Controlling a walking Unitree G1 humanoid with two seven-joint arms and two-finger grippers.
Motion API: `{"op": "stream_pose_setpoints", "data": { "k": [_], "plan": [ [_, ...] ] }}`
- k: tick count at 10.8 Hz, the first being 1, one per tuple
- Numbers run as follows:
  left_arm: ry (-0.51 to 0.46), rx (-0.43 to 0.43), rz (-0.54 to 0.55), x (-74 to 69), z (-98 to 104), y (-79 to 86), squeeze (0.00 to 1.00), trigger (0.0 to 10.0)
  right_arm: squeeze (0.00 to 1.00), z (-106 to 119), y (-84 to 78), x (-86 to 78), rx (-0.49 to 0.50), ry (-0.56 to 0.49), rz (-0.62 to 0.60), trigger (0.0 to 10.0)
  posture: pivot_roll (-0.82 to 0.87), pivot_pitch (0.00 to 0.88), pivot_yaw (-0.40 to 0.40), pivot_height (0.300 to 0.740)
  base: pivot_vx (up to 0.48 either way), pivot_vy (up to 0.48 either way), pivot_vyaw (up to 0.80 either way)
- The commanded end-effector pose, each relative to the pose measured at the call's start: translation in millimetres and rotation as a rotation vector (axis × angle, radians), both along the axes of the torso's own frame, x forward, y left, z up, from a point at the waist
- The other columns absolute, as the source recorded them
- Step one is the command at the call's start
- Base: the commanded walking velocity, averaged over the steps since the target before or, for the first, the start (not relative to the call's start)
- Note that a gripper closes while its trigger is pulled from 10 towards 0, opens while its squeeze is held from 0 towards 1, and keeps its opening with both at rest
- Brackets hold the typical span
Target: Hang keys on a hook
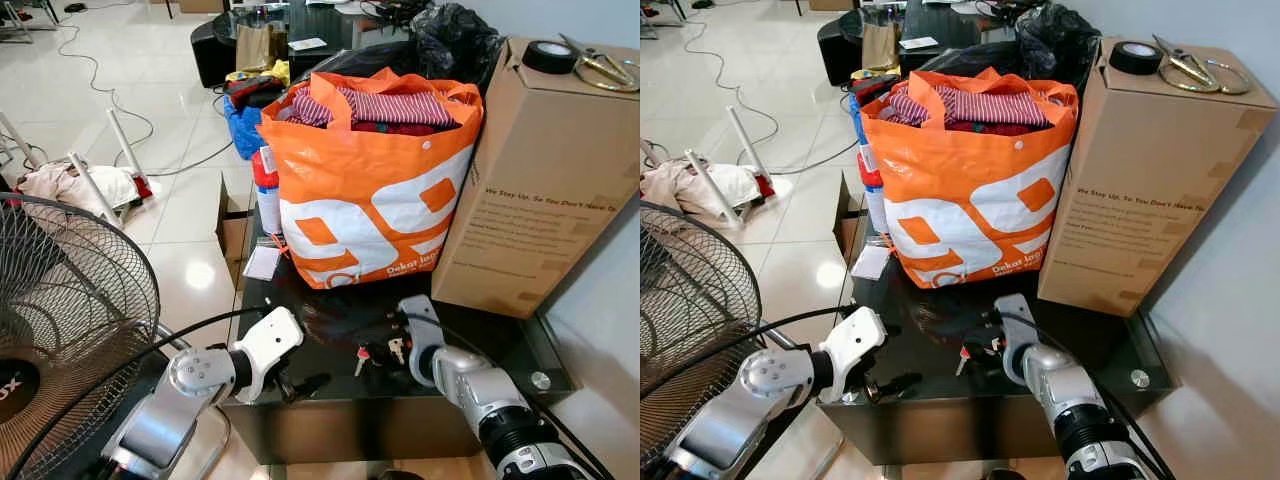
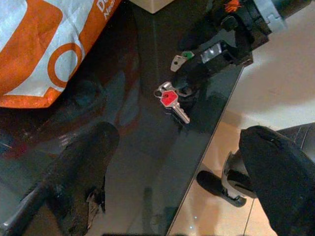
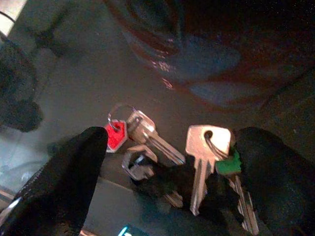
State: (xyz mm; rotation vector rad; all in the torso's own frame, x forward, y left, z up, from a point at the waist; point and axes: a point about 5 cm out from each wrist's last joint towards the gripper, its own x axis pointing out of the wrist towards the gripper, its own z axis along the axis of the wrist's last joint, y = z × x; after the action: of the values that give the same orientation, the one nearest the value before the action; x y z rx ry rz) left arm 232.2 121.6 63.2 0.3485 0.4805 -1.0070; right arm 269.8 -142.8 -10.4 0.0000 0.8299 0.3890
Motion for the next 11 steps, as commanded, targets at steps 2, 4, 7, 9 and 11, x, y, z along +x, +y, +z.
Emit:
{"op": "stream_pose_setpoints", "data": {
  "k": [2,4,7,9,11],
  "plan": [
    [-0.002,0.009,-0.021,1.2,1.5,-1.6,0.09,10.0,0.0,-2.9,-7.9,-1.0,-0.018,0.001,-0.052,10.0,-0.16,0.0,0.04,0.74,0.0,0.0,0.0],
    [-0.003,0.014,-0.031,3.6,1.8,-3.2,0.08,10.0,0.0,-2.7,-16.4,2.5,-0.023,-0.005,-0.109,10.0,-0.17,0.0,0.044,0.74,0.0,0.0,0.0],
    [-0.015,0.017,-0.044,10.4,6.1,-4.0,0.08,10.0,0.0,1.5,-21.1,13.0,-0.035,-0.06,-0.16,10.0,-0.16,0.0,0.046,0.74,0.0,0.0,0.0],
    [-0.015,0.026,-0.045,12.0,6.4,-1.9,0.08,10.0,0.0,1.1,-13.6,17.0,-0.055,-0.061,-0.113,0.8,-0.15,0.0,0.043,0.74,0.0,0.0,0.0],
    [-0.014,0.036,-0.044,12.0,6.1,0.1,0.09,10.0,0.0,-0.8,-11.4,18.1,-0.105,-0.068,-0.069,0.0,-0.14,0.0,0.035,0.74,0.0,0.0,0.0]
  ]
}}
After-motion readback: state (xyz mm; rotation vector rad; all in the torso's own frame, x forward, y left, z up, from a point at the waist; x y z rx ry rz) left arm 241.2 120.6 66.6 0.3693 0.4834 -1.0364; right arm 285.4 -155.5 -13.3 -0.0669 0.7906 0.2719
